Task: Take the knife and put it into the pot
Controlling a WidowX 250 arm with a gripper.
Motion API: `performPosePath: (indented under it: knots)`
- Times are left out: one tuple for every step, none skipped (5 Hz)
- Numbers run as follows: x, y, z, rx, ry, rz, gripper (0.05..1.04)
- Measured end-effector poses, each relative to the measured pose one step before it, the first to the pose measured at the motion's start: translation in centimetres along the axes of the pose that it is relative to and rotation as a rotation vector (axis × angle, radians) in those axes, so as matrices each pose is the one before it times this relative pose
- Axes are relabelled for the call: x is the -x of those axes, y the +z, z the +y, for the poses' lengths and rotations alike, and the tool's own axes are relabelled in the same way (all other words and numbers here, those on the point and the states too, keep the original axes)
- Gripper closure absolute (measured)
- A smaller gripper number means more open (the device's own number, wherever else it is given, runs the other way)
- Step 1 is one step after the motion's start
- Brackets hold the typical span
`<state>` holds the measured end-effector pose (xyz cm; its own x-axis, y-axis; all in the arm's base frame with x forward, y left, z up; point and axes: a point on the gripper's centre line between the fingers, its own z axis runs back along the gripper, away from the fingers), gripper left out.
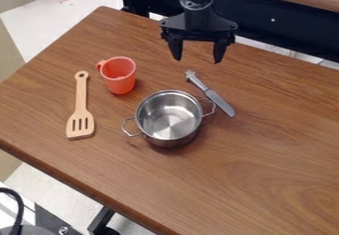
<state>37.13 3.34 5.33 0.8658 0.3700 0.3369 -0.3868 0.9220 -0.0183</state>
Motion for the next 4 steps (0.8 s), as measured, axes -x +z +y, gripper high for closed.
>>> performPosePath:
  knots:
    - [0.592,-0.848,0.044,-0.0085,0.0016,0.0277,0.085]
    - [-1.011,-1.328,-0.41,-0.0148,0.0886,0.0398,0.084]
    - [-2.013,-0.889,-0.471,-0.0013,0.1029,0.0034,0.084]
    - [-1.23,-0.496,-0.34,-0.003,0.1347,0.0233,0.084]
